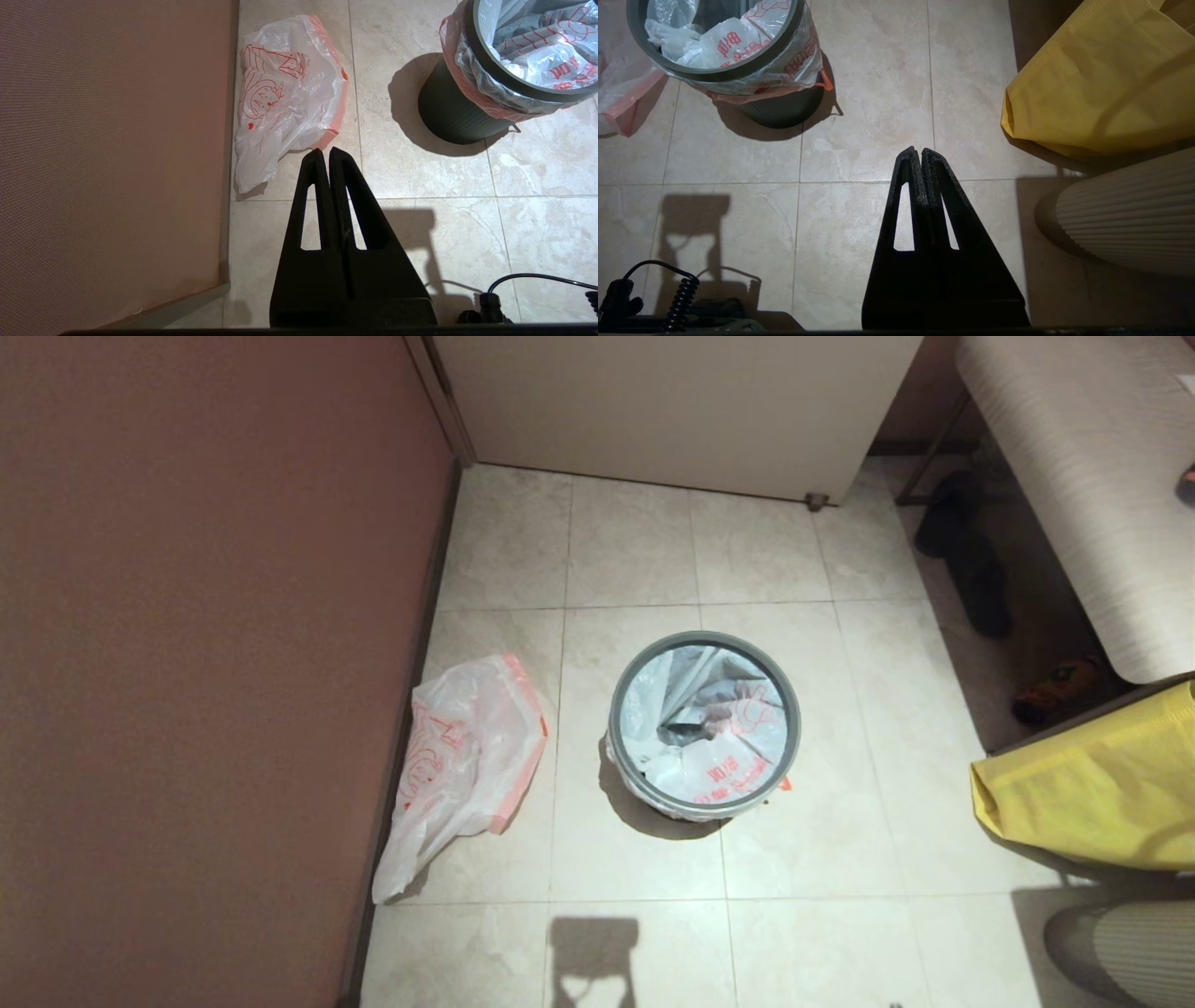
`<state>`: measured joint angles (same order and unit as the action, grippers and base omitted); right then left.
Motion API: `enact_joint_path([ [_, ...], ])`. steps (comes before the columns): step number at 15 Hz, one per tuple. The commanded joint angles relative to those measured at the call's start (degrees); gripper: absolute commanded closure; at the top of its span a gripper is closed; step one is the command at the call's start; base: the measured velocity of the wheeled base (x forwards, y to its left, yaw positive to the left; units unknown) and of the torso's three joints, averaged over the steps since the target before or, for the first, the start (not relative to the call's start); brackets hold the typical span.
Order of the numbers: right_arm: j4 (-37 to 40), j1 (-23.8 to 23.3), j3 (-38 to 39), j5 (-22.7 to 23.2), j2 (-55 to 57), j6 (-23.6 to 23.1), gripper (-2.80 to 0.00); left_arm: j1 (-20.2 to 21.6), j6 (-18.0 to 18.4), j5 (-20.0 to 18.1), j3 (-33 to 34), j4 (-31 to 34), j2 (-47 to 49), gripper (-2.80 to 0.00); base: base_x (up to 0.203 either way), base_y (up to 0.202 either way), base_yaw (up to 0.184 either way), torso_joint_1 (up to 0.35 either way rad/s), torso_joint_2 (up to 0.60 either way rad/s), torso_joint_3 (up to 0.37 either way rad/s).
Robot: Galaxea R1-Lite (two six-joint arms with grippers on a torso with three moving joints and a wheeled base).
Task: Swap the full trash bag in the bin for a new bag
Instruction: Place the trash can ring on the floor
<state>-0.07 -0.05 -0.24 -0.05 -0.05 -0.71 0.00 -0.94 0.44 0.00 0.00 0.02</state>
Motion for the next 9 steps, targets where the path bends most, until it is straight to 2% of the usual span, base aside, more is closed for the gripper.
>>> enact_joint_path([
  [1, -0.01, 0.01, -0.95, -0.04, 0.05, -0.14, 0.0, 0.0, -0.03, 0.0, 0.0, 0.0, -0.02, 0.0, 0.0, 0.0, 0.0, 0.0, 0.0, 0.0],
  [5, 0.25, -0.01, -6.59, 0.05, 2.64, -1.54, 0.0, 0.0, -0.03, 0.0, 0.0, 0.0, -0.02, 0.0, 0.0, 0.0, 0.0, 0.0, 0.0, 0.0],
  [9, -0.01, 0.09, -14.68, 0.54, 14.49, -2.2, 0.0, 0.0, -0.03, 0.0, 0.0, 0.0, -0.02, 0.0, 0.0, 0.0, 0.0, 0.0, 0.0, 0.0],
])
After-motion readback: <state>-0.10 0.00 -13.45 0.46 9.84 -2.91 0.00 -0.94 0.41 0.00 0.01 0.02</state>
